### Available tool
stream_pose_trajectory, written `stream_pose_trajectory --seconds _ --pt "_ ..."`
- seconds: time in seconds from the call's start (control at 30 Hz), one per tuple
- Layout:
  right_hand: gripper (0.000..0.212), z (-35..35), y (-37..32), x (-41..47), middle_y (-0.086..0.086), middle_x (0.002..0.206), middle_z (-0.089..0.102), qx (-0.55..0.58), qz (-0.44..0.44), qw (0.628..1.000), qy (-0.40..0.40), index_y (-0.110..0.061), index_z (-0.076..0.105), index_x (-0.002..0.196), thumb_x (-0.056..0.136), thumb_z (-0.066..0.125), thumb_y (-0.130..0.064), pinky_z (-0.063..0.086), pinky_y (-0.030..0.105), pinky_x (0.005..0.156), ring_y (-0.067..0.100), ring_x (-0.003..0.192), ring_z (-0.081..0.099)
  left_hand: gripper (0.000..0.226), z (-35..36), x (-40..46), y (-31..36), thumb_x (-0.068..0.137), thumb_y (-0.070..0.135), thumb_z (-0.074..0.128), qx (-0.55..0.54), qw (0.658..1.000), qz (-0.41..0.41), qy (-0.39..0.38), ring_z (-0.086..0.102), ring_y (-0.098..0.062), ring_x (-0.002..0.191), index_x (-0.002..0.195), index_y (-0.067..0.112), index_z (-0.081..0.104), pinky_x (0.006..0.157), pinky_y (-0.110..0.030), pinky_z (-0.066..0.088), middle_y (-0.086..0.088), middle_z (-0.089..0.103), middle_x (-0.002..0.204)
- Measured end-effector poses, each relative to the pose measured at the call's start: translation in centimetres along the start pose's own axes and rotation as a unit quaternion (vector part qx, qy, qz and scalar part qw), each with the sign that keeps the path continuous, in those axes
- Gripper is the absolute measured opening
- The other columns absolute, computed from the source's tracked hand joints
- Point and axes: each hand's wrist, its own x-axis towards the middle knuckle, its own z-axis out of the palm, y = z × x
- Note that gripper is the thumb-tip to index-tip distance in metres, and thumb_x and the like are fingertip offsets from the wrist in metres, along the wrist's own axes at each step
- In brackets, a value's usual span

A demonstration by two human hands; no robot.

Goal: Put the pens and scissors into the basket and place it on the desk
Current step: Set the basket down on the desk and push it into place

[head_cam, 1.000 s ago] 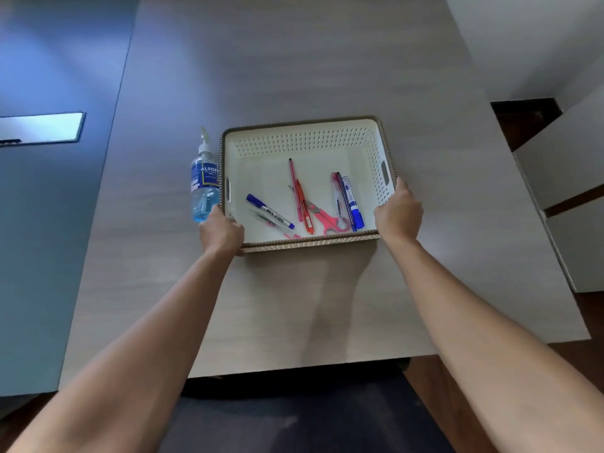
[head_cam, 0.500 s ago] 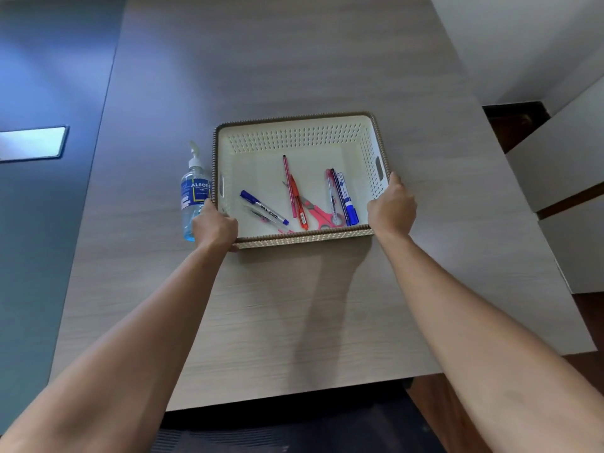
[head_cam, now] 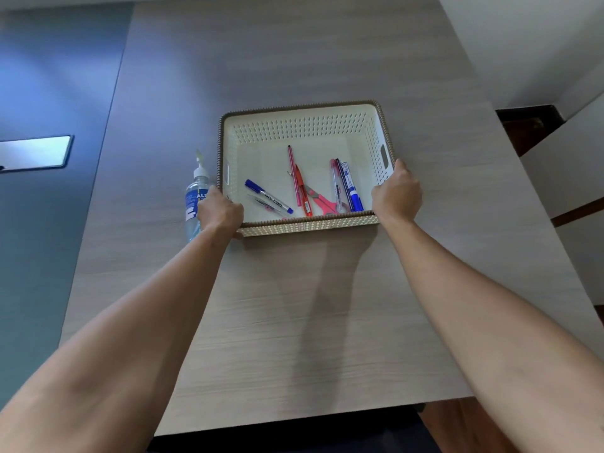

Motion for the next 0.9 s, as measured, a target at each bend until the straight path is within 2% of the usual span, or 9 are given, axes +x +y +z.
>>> stream_pose_trajectory --seconds 0.17,0.5,0.57,0.63,0.7,0.73,0.77,0.83,0.9 --pt "0.026 0.9 -1.4 2.2 0.014 0.109 0.068 -0.006 0.005 1.000 0.003 -0.006 0.057 0.107 0.082 0.059 0.000 0.049 0.036 0.070 0.036 0.097 0.066 0.036 0.1 2.4 1.8 0.086 0.002 0.048 0.028 0.999 0.014 0.009 0.057 -0.042 0.115 0.123 -0.001 0.051 0.091 -0.040 0.048 -0.026 0.059 0.124" --pt "0.024 2.0 -3.5 5.4 0.016 0.110 0.068 -0.016 -0.002 1.000 0.007 -0.006 0.058 0.108 0.085 0.060 -0.001 0.052 0.038 0.074 0.035 0.099 0.066 0.036 0.3 5.0 4.2 0.085 0.002 0.048 0.044 0.999 0.014 0.020 0.058 -0.039 0.115 0.121 -0.002 0.053 0.083 -0.035 0.048 -0.024 0.060 0.123" --pt "0.024 2.1 -3.6 5.6 0.015 0.110 0.069 -0.015 -0.001 1.000 0.008 -0.007 0.059 0.108 0.084 0.059 -0.001 0.052 0.038 0.074 0.035 0.099 0.066 0.037 -0.2 4.9 4.5 0.086 0.002 0.048 0.045 0.999 0.012 0.005 0.059 -0.038 0.114 0.122 -0.001 0.052 0.078 -0.033 0.046 -0.023 0.059 0.125" --pt "0.025 2.0 -3.6 5.6 0.015 0.110 0.069 -0.016 0.004 1.000 0.007 -0.008 0.059 0.108 0.084 0.059 -0.002 0.053 0.039 0.075 0.035 0.099 0.066 0.037 -0.7 4.8 4.7 0.090 0.003 0.046 0.027 0.999 0.010 -0.037 0.063 -0.037 0.105 0.126 0.001 0.049 0.067 -0.033 0.056 -0.020 0.056 0.127" --pt "0.026 2.0 -3.8 5.5 0.015 0.110 0.069 -0.015 0.005 1.000 0.003 -0.007 0.059 0.108 0.083 0.059 -0.002 0.054 0.041 0.077 0.036 0.100 0.066 0.040 -1.8 4.7 4.5 0.096 0.010 0.049 -0.023 0.995 0.001 -0.099 0.062 -0.032 0.095 0.135 0.005 0.042 0.055 -0.042 0.062 -0.016 0.050 0.132" --pt "0.026 1.9 -3.9 5.4 0.015 0.110 0.069 -0.015 0.005 1.000 0.002 -0.007 0.059 0.108 0.083 0.059 -0.002 0.054 0.042 0.078 0.036 0.101 0.065 0.045 -2.4 4.7 4.4 0.097 0.021 0.054 -0.041 0.993 -0.001 -0.113 0.060 -0.029 0.095 0.138 0.007 0.040 0.058 -0.046 0.062 -0.014 0.050 0.133" --pt "0.026 1.9 -4.0 5.4 0.016 0.110 0.069 -0.016 0.007 1.000 0.001 -0.007 0.059 0.108 0.082 0.059 -0.002 0.054 0.042 0.078 0.036 0.101 0.065 0.053 -2.9 4.6 4.2 0.095 0.036 0.058 -0.043 0.995 0.011 -0.092 0.060 -0.028 0.095 0.139 0.009 0.042 0.068 -0.047 0.062 -0.012 0.054 0.131" --pt "0.027 1.8 -4.1 5.4 0.016 0.110 0.068 -0.022 0.009 1.000 0.001 -0.006 0.059 0.108 0.082 0.059 -0.001 0.054 0.042 0.078 0.036 0.102 0.065 0.061 -4.0 4.7 3.5 0.087 0.059 0.057 -0.015 0.998 0.057 0.032 0.064 -0.028 0.102 0.130 0.015 0.052 0.089 -0.042 0.055 -0.007 0.066 0.120" --pt "0.027 1.7 -4.0 5.3 0.016 0.111 0.068 -0.027 0.009 1.000 -0.001 -0.006 0.059 0.109 0.082 0.059 -0.001 0.054 0.042 0.079 0.036 0.103 0.064 0.057 -4.6 4.7 2.3 0.084 0.061 0.053 0.004 0.987 0.084 0.136 0.061 -0.028 0.113 0.119 0.016 0.058 0.093 -0.039 0.046 -0.007 0.070 0.114"
